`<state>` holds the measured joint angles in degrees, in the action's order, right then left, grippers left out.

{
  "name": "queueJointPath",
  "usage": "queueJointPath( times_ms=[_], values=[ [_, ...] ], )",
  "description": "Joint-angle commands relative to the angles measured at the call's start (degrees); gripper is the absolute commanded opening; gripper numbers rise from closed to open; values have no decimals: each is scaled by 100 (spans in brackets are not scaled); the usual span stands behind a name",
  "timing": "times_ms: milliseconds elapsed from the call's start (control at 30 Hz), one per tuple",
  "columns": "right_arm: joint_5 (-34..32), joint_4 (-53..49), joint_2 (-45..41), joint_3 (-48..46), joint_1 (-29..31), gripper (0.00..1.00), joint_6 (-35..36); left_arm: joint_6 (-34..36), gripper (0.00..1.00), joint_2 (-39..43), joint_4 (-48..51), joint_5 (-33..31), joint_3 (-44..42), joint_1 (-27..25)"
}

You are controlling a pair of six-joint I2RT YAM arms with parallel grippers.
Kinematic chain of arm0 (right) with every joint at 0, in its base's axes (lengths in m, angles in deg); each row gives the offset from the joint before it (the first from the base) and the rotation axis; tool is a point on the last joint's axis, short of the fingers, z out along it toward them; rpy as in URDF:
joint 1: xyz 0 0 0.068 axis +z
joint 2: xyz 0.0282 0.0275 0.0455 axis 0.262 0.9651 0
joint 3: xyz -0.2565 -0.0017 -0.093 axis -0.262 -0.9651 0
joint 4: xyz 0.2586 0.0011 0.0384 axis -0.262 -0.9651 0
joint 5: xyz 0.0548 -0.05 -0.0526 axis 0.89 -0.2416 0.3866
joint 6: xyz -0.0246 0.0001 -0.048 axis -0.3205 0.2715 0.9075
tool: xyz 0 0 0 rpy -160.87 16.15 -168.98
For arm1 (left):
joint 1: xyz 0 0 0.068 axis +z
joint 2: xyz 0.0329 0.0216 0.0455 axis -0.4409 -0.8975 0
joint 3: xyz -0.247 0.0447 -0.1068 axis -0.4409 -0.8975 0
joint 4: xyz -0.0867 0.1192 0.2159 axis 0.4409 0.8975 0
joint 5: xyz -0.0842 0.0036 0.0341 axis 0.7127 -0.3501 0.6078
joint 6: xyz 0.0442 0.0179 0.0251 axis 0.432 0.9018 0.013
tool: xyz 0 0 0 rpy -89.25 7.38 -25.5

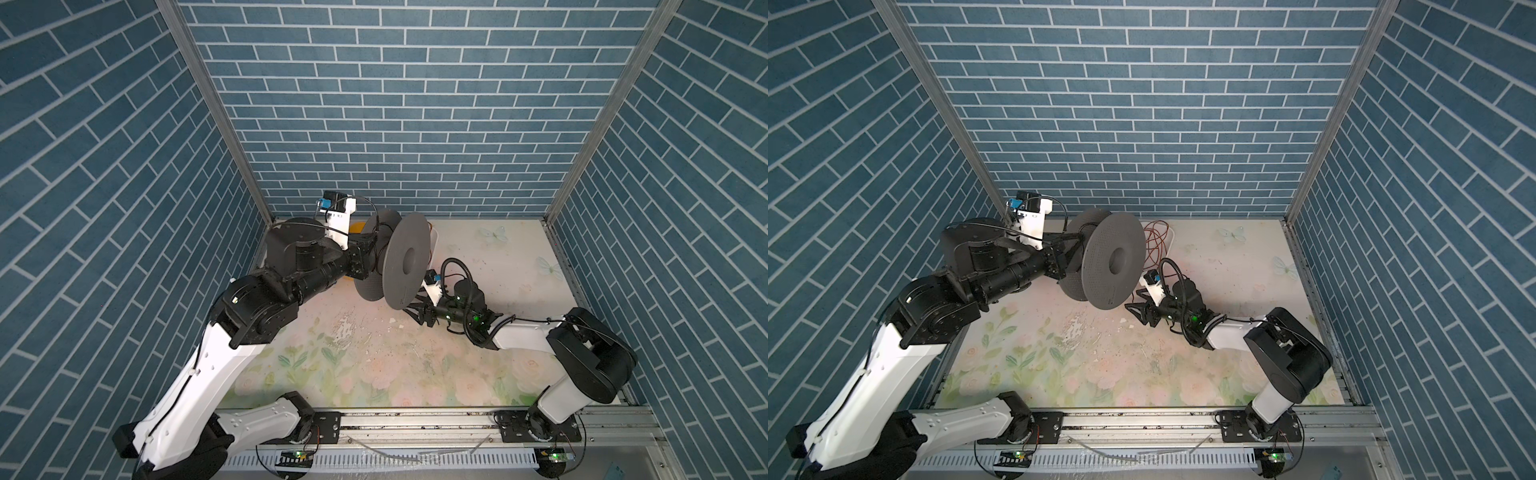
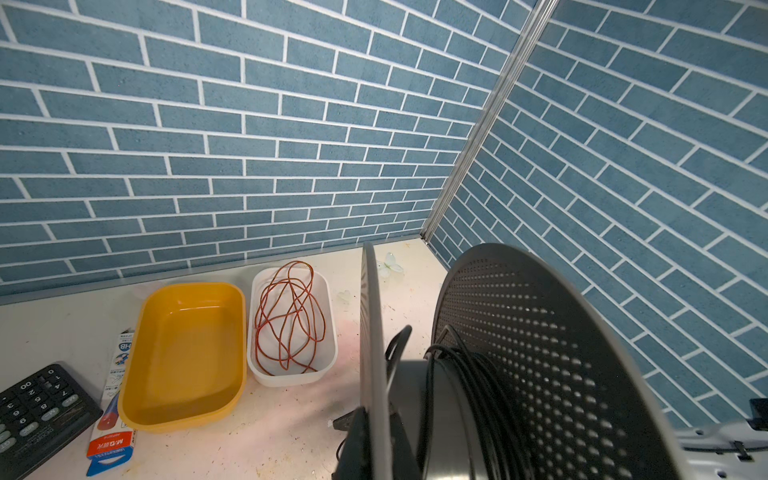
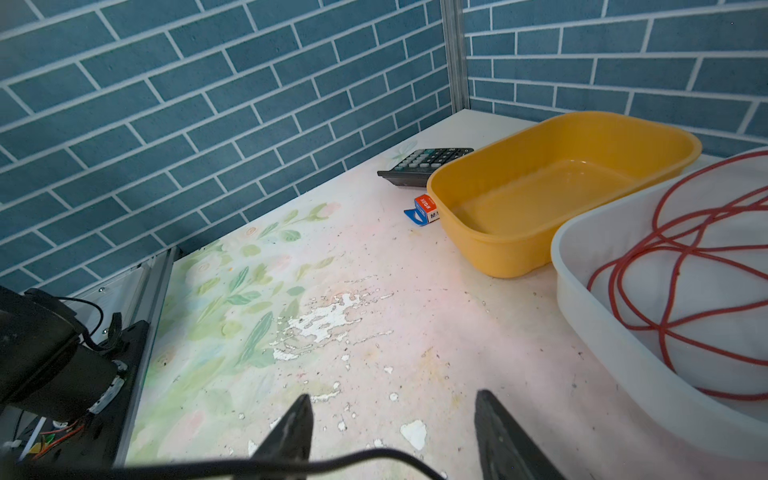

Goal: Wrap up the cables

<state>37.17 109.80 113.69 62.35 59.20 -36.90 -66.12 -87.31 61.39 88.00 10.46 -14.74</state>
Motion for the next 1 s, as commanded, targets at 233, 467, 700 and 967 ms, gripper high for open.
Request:
queueJointPath(
  times_ms=[233, 467, 700, 967],
  values=[
    [191, 408, 255, 80, 144, 1, -433, 15, 0, -18, -407, -315, 166, 4],
    [-764, -503, -41, -112, 597, 0, -322, -23, 0, -395, -180, -778, 184, 193],
    [-1411, -1787, -330, 373, 1676, 0, 379, 102, 0, -763, -209, -1710, 27, 206],
    [-2074, -3338, -613, 1368, 2524, 0, 937, 314, 0, -962, -436, -2815, -592, 206]
  ],
)
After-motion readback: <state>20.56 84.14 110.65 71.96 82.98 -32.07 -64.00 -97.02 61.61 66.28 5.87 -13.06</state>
